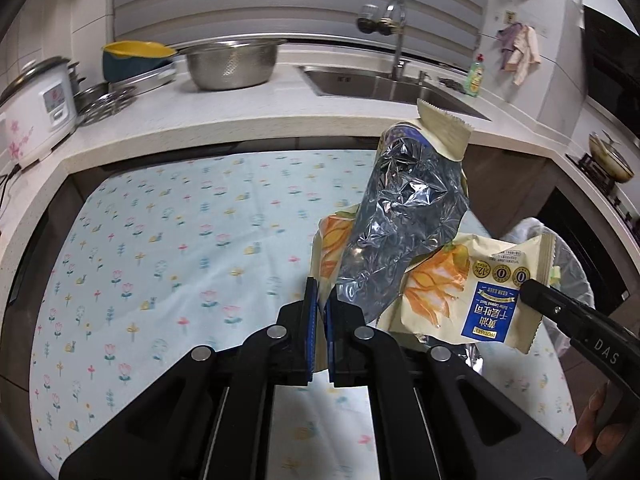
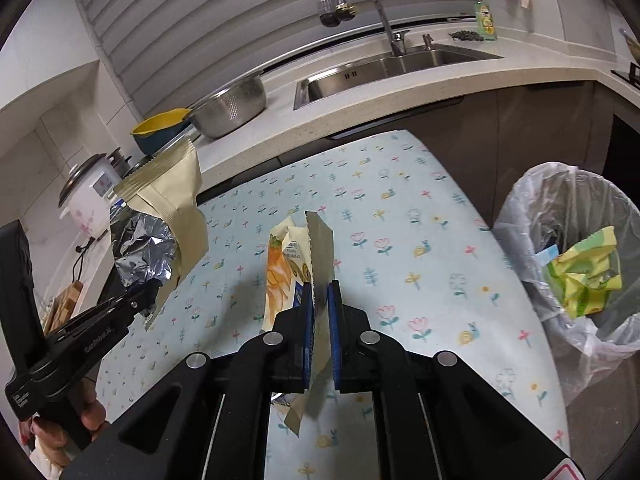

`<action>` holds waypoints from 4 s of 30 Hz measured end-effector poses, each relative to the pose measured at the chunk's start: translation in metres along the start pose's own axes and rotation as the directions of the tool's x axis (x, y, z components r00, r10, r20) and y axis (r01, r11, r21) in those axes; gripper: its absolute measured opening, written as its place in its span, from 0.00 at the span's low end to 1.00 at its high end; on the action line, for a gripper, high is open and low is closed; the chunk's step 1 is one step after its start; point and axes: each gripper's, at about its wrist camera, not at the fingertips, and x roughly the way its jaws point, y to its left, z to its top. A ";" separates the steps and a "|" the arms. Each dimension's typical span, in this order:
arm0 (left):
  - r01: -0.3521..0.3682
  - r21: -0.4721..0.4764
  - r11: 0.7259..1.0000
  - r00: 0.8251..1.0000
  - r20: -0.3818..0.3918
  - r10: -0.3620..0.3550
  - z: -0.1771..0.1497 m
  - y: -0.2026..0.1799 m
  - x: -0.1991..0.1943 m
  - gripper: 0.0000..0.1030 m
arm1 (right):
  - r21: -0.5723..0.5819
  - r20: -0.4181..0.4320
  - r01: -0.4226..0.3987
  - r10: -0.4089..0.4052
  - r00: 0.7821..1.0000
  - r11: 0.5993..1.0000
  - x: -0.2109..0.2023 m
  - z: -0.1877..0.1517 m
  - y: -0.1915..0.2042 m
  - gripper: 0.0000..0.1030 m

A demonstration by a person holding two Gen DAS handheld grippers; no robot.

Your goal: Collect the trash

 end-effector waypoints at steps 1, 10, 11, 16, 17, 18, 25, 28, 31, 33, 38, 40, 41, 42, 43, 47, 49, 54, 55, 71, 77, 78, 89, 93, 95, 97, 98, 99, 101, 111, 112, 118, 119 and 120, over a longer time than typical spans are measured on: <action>0.007 0.010 1.000 1.000 0.001 -0.007 -0.001 -0.010 -0.002 0.04 | 0.006 0.006 0.005 -0.005 1.000 1.000 -0.005 0.000 -0.005 0.07; 0.058 0.083 0.995 0.998 -0.013 -0.058 -0.014 -0.078 -0.014 0.04 | 0.060 0.047 0.048 -0.051 0.998 0.997 -0.051 -0.011 -0.058 0.06; 0.063 0.089 0.994 0.998 -0.016 -0.062 -0.016 -0.084 -0.015 0.04 | 0.069 0.052 0.052 -0.055 0.997 0.996 -0.056 -0.012 -0.064 0.06; 0.085 0.127 0.988 0.996 -0.026 -0.083 -0.022 -0.115 -0.018 0.04 | 0.108 0.081 0.071 -0.080 0.993 0.992 -0.076 -0.012 -0.089 0.06; 0.090 0.135 0.987 0.996 -0.026 -0.087 -0.022 -0.121 -0.018 0.04 | 0.115 0.088 0.074 -0.084 0.993 0.991 -0.080 -0.012 -0.094 0.06; 0.093 0.143 0.985 0.996 -0.026 -0.090 -0.023 -0.126 -0.018 0.04 | 0.121 0.095 0.078 -0.090 0.991 0.990 -0.085 -0.012 -0.099 0.06; 0.118 0.191 0.974 0.993 -0.026 -0.115 -0.021 -0.164 -0.018 0.04 | 0.153 0.136 0.101 -0.122 0.983 0.983 -0.108 -0.004 -0.128 0.06; 0.128 0.207 0.970 0.992 -0.026 -0.125 -0.020 -0.178 -0.017 0.04 | 0.168 0.155 0.109 -0.136 0.979 0.980 -0.117 0.000 -0.141 0.06; 0.136 0.219 0.966 0.991 -0.027 -0.134 -0.018 -0.191 -0.014 0.04 | 0.180 0.171 0.119 -0.150 0.974 0.976 -0.125 0.005 -0.153 0.06; 0.145 0.229 0.963 0.989 -0.030 -0.142 -0.016 -0.200 -0.011 0.04 | 0.189 0.182 0.126 -0.161 0.970 0.974 -0.130 0.008 -0.161 0.06; 0.163 0.253 0.954 0.987 -0.035 -0.159 -0.011 -0.222 -0.002 0.04 | 0.218 0.204 0.144 -0.189 0.961 0.965 -0.138 0.015 -0.181 0.06; 0.173 0.263 0.949 0.985 -0.042 -0.168 -0.008 -0.233 0.004 0.04 | 0.229 0.210 0.154 -0.203 0.956 0.961 -0.140 0.018 -0.191 0.06; 0.178 0.269 0.947 0.984 -0.045 -0.172 -0.008 -0.238 0.006 0.04 | 0.233 0.211 0.160 -0.211 0.954 0.959 -0.140 0.018 -0.194 0.06; 0.182 0.275 0.944 0.983 -0.048 -0.175 -0.007 -0.244 0.009 0.04 | 0.236 0.211 0.168 -0.219 0.953 0.957 -0.140 0.019 -0.197 0.06; 0.188 0.280 0.941 0.982 -0.053 -0.180 -0.006 -0.249 0.013 0.04 | 0.238 0.210 0.174 -0.226 0.951 0.956 -0.140 0.019 -0.200 0.06; 0.207 0.296 0.933 0.978 -0.069 -0.196 -0.002 -0.268 0.025 0.04 | 0.249 0.203 0.190 -0.243 0.949 0.950 -0.137 0.019 -0.212 0.06; 0.216 0.306 0.927 0.976 -0.079 -0.202 0.000 -0.278 0.032 0.04 | 0.253 0.200 0.197 -0.250 0.947 0.947 -0.135 0.019 -0.217 0.06; 0.244 0.302 0.922 0.969 -0.108 -0.221 0.006 -0.295 0.051 0.05 | 0.266 0.185 0.209 -0.263 0.947 0.941 -0.124 0.022 -0.229 0.06; 0.250 0.296 0.922 0.967 -0.116 -0.225 0.009 -0.297 0.055 0.06 | 0.267 0.182 0.211 -0.264 0.947 0.940 -0.122 0.023 -0.231 0.06; 0.167 0.239 0.957 0.986 -0.038 -0.162 0.019 -0.279 0.053 0.70 | 0.239 0.178 0.204 -0.249 0.952 0.949 -0.106 0.031 -0.222 0.51; 0.136 0.240 0.961 0.990 0.000 -0.140 0.017 -0.271 0.034 0.78 | 0.210 0.184 0.220 -0.259 0.948 0.953 -0.117 0.028 -0.209 0.60; 0.131 0.235 0.963 0.991 0.006 -0.136 0.016 -0.269 0.030 0.79 | 0.200 0.186 0.223 -0.261 0.947 0.954 -0.120 0.027 -0.205 0.62; 0.054 0.204 0.977 0.997 0.047 -0.065 -0.002 -0.236 -0.012 0.88 | 0.074 0.176 0.259 -0.268 0.947 0.963 -0.140 0.003 -0.160 0.81; 0.023 0.194 0.981 0.997 0.061 -0.036 -0.012 -0.224 -0.027 0.91 | 0.034 0.167 0.270 -0.272 0.948 0.962 -0.146 -0.007 -0.144 0.81; 0.011 0.185 0.983 0.998 0.062 -0.023 -0.017 -0.217 -0.034 0.92 | 0.024 0.158 0.269 -0.269 0.950 0.963 -0.149 -0.012 -0.137 0.82; 0.005 0.176 0.984 0.998 0.061 -0.016 -0.021 -0.210 -0.039 0.93 | 0.022 0.154 0.263 -0.263 0.952 0.964 -0.153 -0.017 -0.133 0.85; -0.001 0.173 0.985 0.998 0.060 -0.009 -0.022 -0.206 -0.041 0.93 | 0.023 0.153 0.260 -0.260 0.953 0.965 -0.154 -0.019 -0.130 0.88; -0.007 0.170 0.985 0.998 0.060 -0.003 -0.025 -0.203 -0.044 0.93 | 0.027 0.151 0.258 -0.259 0.954 0.966 -0.157 -0.021 -0.129 0.89; -0.017 0.168 0.986 0.998 0.061 0.007 -0.029 -0.197 -0.049 0.93 | 0.031 0.151 0.254 -0.255 0.955 0.967 -0.160 -0.025 -0.126 0.93; -0.046 0.148 0.988 0.998 0.041 0.041 -0.050 -0.178 -0.064 0.93 | -0.021 0.128 0.272 -0.268 0.955 0.962 -0.164 -0.041 -0.109 0.93; -0.049 0.146 0.988 0.998 0.037 0.044 -0.052 -0.177 -0.064 0.93 | -0.021 0.124 0.273 -0.269 0.955 0.962 -0.164 -0.042 -0.109 0.93; -0.042 0.120 0.992 0.999 0.001 0.042 -0.063 -0.172 -0.063 0.93 | -0.048 0.116 0.297 -0.290 0.950 0.954 -0.161 -0.049 -0.108 0.93; -0.042 0.118 0.992 0.999 -0.002 0.043 -0.064 -0.171 -0.062 0.93 | -0.054 0.115 0.299 -0.292 0.949 0.953 -0.161 -0.050 -0.107 0.93; -0.043 0.115 0.992 0.999 -0.004 0.044 -0.065 -0.171 -0.062 0.93 | -0.056 0.112 0.299 -0.291 0.950 0.953 -0.160 -0.051 -0.107 0.93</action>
